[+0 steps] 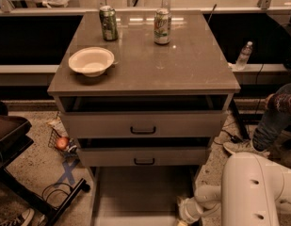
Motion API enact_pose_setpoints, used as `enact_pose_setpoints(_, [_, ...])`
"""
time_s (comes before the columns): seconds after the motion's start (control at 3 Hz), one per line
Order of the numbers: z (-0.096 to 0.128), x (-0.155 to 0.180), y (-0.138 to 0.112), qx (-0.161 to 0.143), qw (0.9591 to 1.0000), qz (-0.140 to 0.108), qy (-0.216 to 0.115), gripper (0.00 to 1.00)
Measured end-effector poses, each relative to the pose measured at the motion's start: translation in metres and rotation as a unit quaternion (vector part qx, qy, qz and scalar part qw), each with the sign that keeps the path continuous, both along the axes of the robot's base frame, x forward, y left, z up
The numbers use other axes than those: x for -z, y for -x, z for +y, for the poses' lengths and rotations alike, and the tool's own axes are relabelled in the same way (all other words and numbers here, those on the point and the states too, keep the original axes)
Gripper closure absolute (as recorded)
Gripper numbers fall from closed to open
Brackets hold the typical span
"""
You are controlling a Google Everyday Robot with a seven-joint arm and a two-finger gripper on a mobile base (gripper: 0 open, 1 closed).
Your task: Open bottom drawer
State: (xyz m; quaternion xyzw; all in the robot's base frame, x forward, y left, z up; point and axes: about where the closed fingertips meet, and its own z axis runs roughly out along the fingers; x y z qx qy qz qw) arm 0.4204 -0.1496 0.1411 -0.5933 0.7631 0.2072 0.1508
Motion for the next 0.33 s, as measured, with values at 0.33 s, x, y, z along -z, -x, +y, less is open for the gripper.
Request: enact_pose_setpoints(0.33, [0.0, 0.0, 0.0, 0.0, 1.0, 0.0, 0.0, 0.0])
